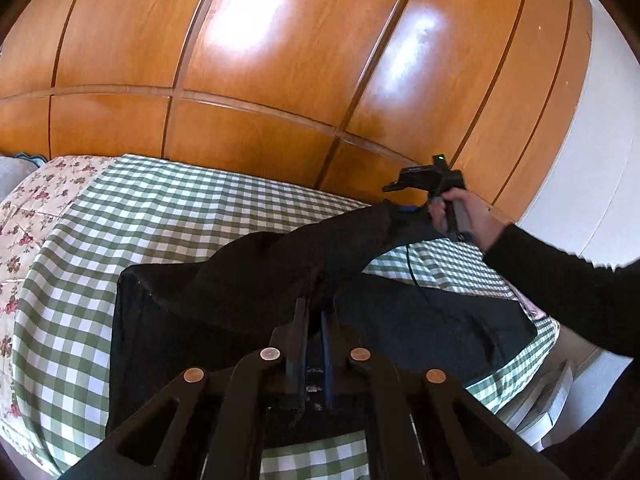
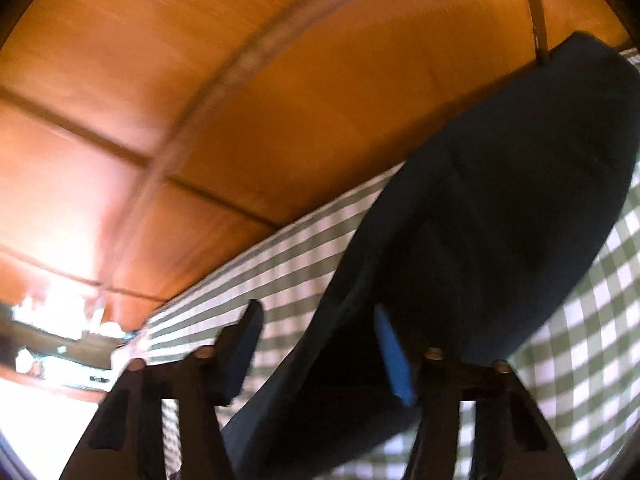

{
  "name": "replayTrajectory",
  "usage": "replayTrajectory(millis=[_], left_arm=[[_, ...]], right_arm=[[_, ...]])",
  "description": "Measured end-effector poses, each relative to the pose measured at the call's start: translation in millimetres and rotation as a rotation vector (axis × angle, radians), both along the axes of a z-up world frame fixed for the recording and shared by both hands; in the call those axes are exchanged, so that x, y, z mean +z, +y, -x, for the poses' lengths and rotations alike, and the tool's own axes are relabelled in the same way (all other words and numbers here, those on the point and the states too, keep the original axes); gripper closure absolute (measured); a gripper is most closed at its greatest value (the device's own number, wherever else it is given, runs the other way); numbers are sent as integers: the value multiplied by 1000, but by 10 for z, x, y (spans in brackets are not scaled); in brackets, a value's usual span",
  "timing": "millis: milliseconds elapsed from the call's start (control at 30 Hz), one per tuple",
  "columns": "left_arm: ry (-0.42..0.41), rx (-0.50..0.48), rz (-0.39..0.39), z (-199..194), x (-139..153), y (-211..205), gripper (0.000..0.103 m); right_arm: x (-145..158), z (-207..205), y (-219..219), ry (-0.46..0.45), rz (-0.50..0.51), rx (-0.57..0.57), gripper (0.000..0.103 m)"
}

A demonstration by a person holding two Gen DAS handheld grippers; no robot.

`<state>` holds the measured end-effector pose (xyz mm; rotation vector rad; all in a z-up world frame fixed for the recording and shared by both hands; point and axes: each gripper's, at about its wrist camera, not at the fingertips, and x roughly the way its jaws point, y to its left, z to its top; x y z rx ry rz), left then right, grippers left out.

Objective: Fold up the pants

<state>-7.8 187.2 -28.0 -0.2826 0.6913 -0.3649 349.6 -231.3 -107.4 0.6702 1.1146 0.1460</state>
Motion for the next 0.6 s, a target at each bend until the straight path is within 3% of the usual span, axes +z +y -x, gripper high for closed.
replayTrajectory(millis=[33, 67, 200, 333, 467, 600], left_arm=[[8, 10, -2, -19, -11, 22, 98], [16, 25, -4, -49, -19, 57, 98], [31, 153, -79, -372, 42, 311, 98], [-33, 268, -155, -778, 353, 615, 99], [-84, 314, -228, -977, 593, 781, 99], [-50, 320, -232, -854, 463, 854, 99]], right_arm=[[-54, -63, 10, 22, 23, -5, 84], [-86, -93, 17, 35, 45, -7, 92], [21, -34, -50, -29, 42, 11, 94], [422, 242, -160, -167, 3, 77, 94], [878, 783, -280, -328, -19, 156, 94], [1028, 1487, -360, -411, 6, 231, 94]])
